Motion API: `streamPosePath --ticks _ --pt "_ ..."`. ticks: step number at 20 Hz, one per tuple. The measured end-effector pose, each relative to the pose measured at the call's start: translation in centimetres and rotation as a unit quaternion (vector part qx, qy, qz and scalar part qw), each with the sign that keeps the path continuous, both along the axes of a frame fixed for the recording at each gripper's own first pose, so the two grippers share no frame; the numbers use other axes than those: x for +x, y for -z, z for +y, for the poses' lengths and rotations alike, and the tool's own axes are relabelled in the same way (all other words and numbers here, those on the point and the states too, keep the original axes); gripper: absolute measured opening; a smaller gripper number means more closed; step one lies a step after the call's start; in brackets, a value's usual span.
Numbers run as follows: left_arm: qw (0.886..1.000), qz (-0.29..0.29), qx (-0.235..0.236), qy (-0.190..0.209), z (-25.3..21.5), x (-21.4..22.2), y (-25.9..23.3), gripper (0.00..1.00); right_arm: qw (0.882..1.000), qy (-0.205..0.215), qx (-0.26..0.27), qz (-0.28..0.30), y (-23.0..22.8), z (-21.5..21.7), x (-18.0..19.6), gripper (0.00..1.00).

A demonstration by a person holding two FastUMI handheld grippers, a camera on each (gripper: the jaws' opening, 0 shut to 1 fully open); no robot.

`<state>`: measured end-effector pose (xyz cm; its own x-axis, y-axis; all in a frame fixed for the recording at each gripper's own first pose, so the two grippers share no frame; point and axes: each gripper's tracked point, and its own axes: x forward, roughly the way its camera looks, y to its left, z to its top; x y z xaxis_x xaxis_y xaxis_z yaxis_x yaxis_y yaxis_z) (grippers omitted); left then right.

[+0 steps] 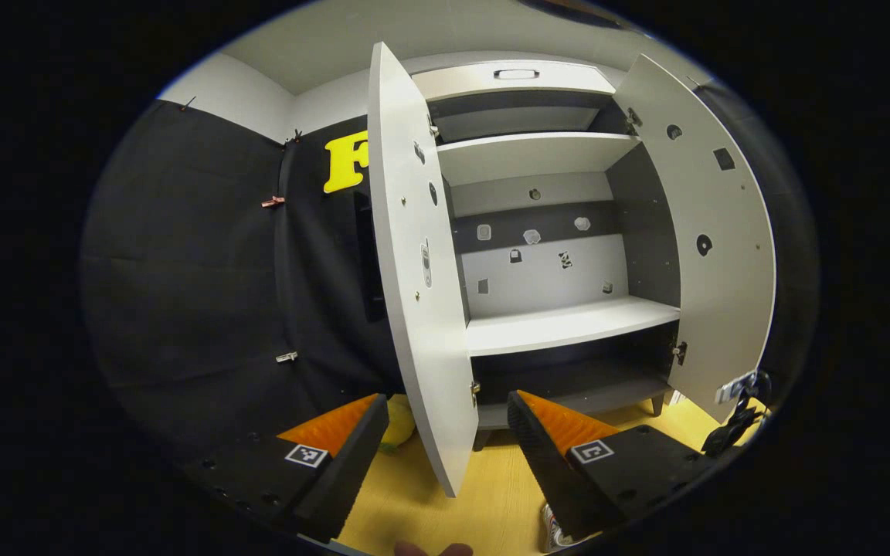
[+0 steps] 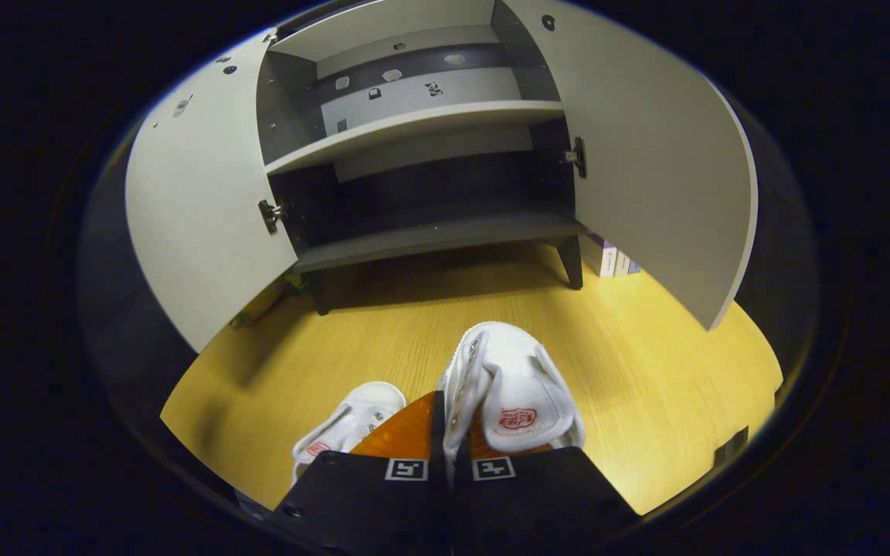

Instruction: Grab one shoe with the right hand and put it into the shoe cabinet, grab the other shoe with the left hand and put it into the shoe cabinet; then close the right door with the right hand and the left door with the left hand.

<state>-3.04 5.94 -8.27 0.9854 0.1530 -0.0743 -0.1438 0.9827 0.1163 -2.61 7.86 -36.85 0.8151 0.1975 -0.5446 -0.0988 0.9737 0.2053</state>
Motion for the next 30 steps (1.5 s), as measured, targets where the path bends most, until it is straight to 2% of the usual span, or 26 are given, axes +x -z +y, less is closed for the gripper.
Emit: streamPosePath --ticks 4,9,13,17,20,23,30 --pt "1.000 0.006 -0.027 0.005 -0.4 0.4 -0.2 0.98 1.000 -0.011 -0.005 -0.028 -8.2 -0.1 1.6 0.06" --pt "0.998 0.005 -0.057 0.017 -1.1 0.7 -0.8 0.98 0.997 -0.017 -0.006 -0.074 -18.0 -0.1 5.4 0.06" --pt "0.997 0.006 -0.066 0.032 -2.0 0.9 -0.8 0.98 0.994 -0.024 -0.014 -0.102 -24.0 0.3 10.6 0.06" --pt "0.996 0.001 -0.076 0.041 -2.5 1.1 -1.3 0.98 0.992 -0.028 -0.031 -0.117 -28.0 0.6 17.9 0.06" --pt "0.996 0.000 -0.078 0.039 -2.4 1.3 -1.3 0.98 0.990 -0.024 -0.047 -0.133 -29.5 0.9 24.2 0.06" --pt "0.996 0.005 -0.080 0.031 -2.1 1.4 -0.7 0.98 0.988 -0.020 -0.072 -0.133 -29.0 1.0 29.6 0.06" --pt "0.996 0.013 -0.087 0.002 -1.6 1.6 0.2 0.97 0.991 -0.016 -0.099 -0.091 -24.2 1.4 38.5 0.06"
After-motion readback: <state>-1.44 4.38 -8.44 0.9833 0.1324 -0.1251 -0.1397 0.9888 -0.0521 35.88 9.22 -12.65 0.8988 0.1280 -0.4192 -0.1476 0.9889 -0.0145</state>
